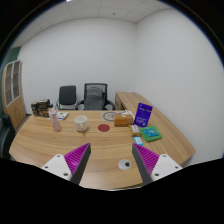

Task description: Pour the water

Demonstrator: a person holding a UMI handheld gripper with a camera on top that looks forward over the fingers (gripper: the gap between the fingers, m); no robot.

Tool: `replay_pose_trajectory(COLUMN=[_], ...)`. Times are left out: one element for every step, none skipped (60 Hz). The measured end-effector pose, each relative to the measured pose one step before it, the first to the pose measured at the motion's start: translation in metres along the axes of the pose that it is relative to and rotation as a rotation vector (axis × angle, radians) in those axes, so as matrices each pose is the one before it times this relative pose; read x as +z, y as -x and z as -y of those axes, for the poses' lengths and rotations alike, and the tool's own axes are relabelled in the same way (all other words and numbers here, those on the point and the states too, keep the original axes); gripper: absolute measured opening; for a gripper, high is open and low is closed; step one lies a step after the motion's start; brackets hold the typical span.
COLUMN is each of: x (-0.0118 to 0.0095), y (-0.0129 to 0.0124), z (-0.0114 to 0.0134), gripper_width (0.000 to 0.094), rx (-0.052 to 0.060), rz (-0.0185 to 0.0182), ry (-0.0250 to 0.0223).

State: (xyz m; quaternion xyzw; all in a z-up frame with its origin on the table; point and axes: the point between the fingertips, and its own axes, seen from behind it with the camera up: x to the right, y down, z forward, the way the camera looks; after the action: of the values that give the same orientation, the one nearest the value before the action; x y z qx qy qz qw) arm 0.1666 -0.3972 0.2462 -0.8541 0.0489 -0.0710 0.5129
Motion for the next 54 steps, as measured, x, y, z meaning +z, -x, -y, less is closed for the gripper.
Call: replay_pose_trajectory(x=[0.00024, 0.00089, 0.00162, 0.00237, 0.00039, 0.00438, 0.00319, 0.00264, 0.00259, 0.00244, 0.00282, -0.00011, 0.00202, 0.00251, 0.00244, 0.00262, 0.00268, 0.00306, 0.00338, 0.00346, 0.00350, 0.00385, 0.00392, 0.00424, 0.00434, 0.00455, 0.00467, 0.00507, 0.00571, 0.00600, 0.00624, 0.00611, 0.00668, 0.00681, 0.00679, 0.00726, 0.00737, 0.00733, 0.00756, 0.00743, 0.00766, 0.00768, 0.00747, 0.00775, 0.00742, 0.00804, 0.00798, 0.00802, 0.00806, 0.00824, 0.00847, 0.00838, 0.00876, 0.00877], y=[0.00126, 0.00200, 0.00272, 0.00330, 0.00341, 0.00462, 0.00376, 0.00454, 0.00494, 0.00530, 0.00568, 0.00700, 0.00643, 0.00635, 0.00614, 0.00629, 0.00684, 0.00777, 0.00839, 0.00876, 0.00926, 0.00891, 0.00922, 0.00921, 0.00934, 0.00928, 0.00947, 0.00938, 0.00927, 0.00948, 0.00960, 0.00989, 0.00985, 0.00979, 0.00934, 0.00851, 0.00830, 0.00829, 0.00840, 0.00870, 0.00877, 0.00792, 0.00776, 0.00754, 0.00719, 0.00686, 0.00656, 0.00602, 0.00516, 0.00406, 0.00350, 0.00345, 0.00314, 0.00281], z=[-0.00094, -0.00084, -0.00150, -0.00169, -0.00123, -0.00172, -0.00150, -0.00161, -0.00144, -0.00174, -0.00174, -0.00051, -0.00141, -0.00177, -0.00178, -0.00170, -0.00169, -0.00138, -0.00130, -0.00098, -0.00084, -0.00069, -0.00070, -0.00019, 0.00027, 0.00059, 0.00121, 0.00145, 0.00139, 0.00160, 0.00131, 0.00134, 0.00185, 0.00217, 0.00257, 0.00189, 0.00138, 0.00134, 0.00141, 0.00199, 0.00265, 0.00290, 0.00318, 0.00333, 0.00342, 0.00380, 0.00374, 0.00379, 0.00358, 0.00347, 0.00352, 0.00335, 0.00301, 0.00280], gripper_width=[0.0859, 0.0857, 0.0857, 0.0856, 0.0854, 0.0854, 0.0853, 0.0855, 0.0854, 0.0852, 0.0852, 0.0853, 0.0852, 0.0852, 0.0852, 0.0854, 0.0855, 0.0857, 0.0855, 0.0854, 0.0855, 0.0855, 0.0856, 0.0854, 0.0855, 0.0856, 0.0856, 0.0856, 0.0855, 0.0854, 0.0856, 0.0856, 0.0856, 0.0856, 0.0856, 0.0857, 0.0856, 0.0856, 0.0858, 0.0855, 0.0858, 0.0857, 0.0855, 0.0855, 0.0855, 0.0855, 0.0856, 0.0856, 0.0855, 0.0857, 0.0855, 0.0856, 0.0855, 0.0857], rx=[0.0005, 0.0000, -0.0006, -0.0012, -0.0014, -0.0018, -0.0015, -0.0011, -0.0017, -0.0018, -0.0020, -0.0023, -0.0026, -0.0030, -0.0034, -0.0030, -0.0031, -0.0036, -0.0038, -0.0037, -0.0030, -0.0023, -0.0030, -0.0031, -0.0033, -0.0030, -0.0029, -0.0022, -0.0015, -0.0010, -0.0005, 0.0001, 0.0015, 0.0030, 0.0038, 0.0036, 0.0029, 0.0023, 0.0016, 0.0024, 0.0023, 0.0019, 0.0016, 0.0017, 0.0017, 0.0016, 0.0012, 0.0018, 0.0028, 0.0033, 0.0035, 0.0035, 0.0033, 0.0030], rz=[0.00199, 0.00233, 0.00324, 0.00274, 0.00354, 0.00326, 0.00208, 0.00279, 0.00374, 0.00439, 0.00505, 0.00426, 0.00506, 0.00324, 0.00182, 0.00139, 0.00236, 0.00389, 0.00665, 0.00787, 0.00813, 0.00768, 0.00752, 0.00712, 0.00723, 0.00776, 0.00719, 0.00619, 0.00563, 0.00513, 0.00620, 0.00639, 0.00621, 0.00592, 0.00425, 0.00067, -0.00146, -0.00258, -0.00122, 0.00017, 0.00105, 0.00113, 0.00045, 0.00035, 0.00061, 0.00067, 0.00119, 0.00077, -0.00077, -0.00138, -0.00177, -0.00168, -0.00152, -0.00076], ry=[0.00273, 0.00257, 0.00353, 0.00396, 0.00474, 0.00374, 0.00348, 0.00351, 0.00412, 0.00419, 0.00421, 0.00655, 0.00505, 0.00579, 0.00597, 0.00568, 0.00541, 0.00491, 0.00477, 0.00401, 0.00387, 0.00400, 0.00371, 0.00268, 0.00172, 0.00078, -0.00045, -0.00192, -0.00237, -0.00156, -0.00035, -0.00023, -0.00200, -0.00381, -0.00491, -0.00350, -0.00120, 0.00012, 0.00043, -0.00158, -0.00375, -0.00511, -0.00577, -0.00615, -0.00675, -0.00841, -0.00873, -0.00878, -0.00908, -0.00888, -0.00891, -0.00832, -0.00772, -0.00779])
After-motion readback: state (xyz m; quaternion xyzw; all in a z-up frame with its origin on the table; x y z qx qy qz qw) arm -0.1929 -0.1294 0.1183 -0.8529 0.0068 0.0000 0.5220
